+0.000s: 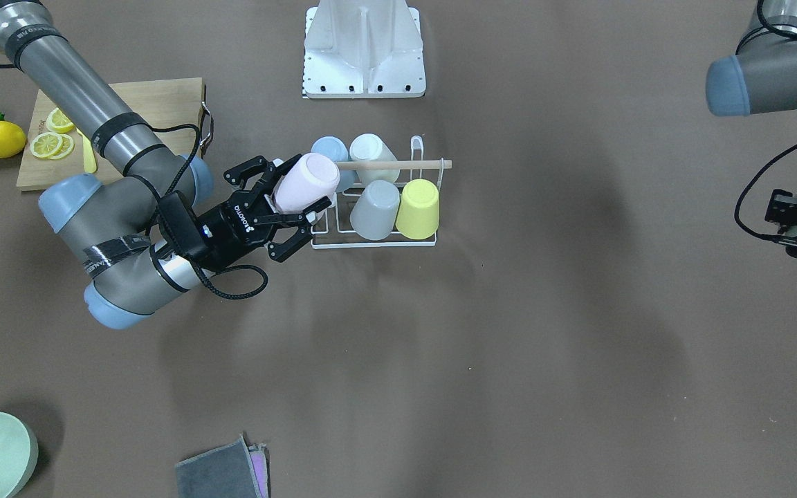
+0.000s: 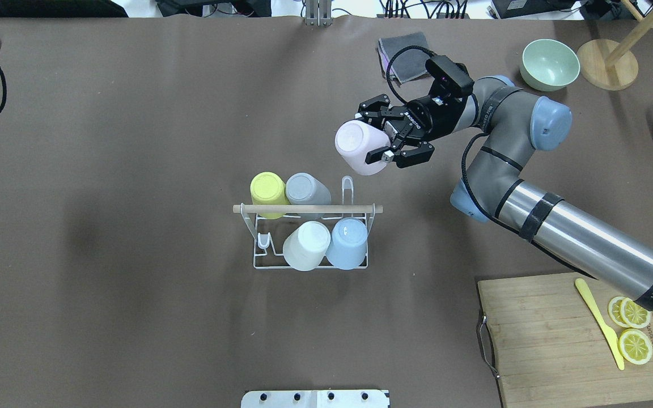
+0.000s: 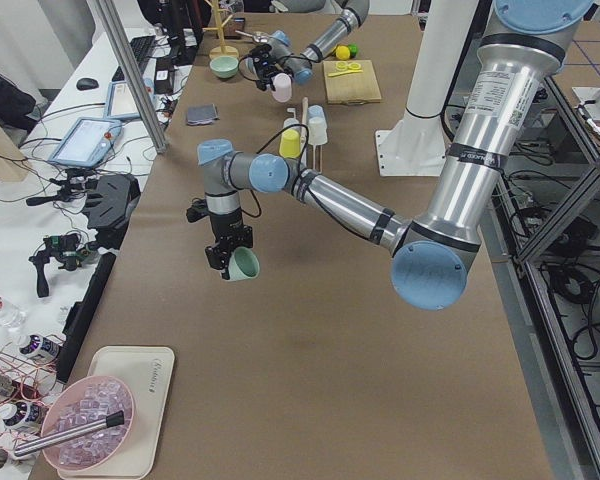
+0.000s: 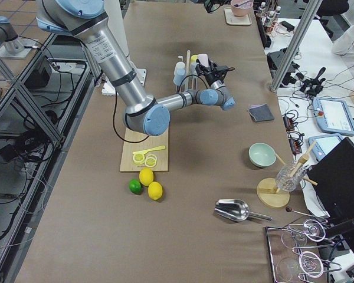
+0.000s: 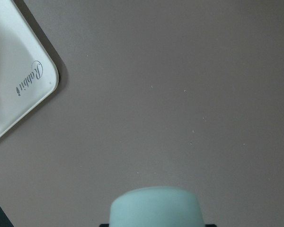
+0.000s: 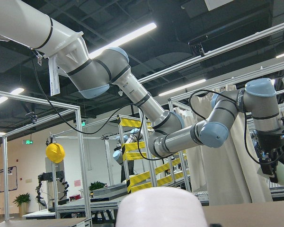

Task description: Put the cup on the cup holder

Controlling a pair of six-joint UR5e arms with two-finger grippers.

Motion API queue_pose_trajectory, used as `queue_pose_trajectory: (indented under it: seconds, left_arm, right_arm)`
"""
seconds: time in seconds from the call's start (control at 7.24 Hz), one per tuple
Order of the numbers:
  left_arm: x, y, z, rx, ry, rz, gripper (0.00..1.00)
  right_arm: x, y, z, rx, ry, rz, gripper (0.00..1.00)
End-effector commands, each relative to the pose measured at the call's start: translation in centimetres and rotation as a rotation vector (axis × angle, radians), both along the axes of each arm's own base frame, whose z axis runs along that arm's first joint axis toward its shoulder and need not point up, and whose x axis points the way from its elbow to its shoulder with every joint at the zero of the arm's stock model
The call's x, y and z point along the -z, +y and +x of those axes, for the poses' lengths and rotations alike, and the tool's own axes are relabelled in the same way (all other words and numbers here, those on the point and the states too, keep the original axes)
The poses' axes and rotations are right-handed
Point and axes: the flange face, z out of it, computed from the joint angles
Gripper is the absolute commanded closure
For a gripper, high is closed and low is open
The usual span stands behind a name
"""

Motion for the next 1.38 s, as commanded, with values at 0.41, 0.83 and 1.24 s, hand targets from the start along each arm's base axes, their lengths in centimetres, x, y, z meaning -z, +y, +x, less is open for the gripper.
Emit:
queue_pose_trajectory:
  seconds: [0.41,0.83,1.24]
  left_arm:
    - [0.0,0.0,0.0,0.000,0.000,0.000,1.00]
    - [0.3,-0.2,0.2,-0.001,0.001,0.003,1.00]
    - [0.5,-0.4,0.5,-0.004,0.002,0.005,1.00]
  right_arm:
    - [1.2,2.5,-4.1,0.044,-0.008,0.014,0.71]
    - [0.2,3.1,-5.1,0.058,0.009,0.001,0.68]
    - [-0.9,3.4,-5.3,0.065,0.022,-0.011,0.03]
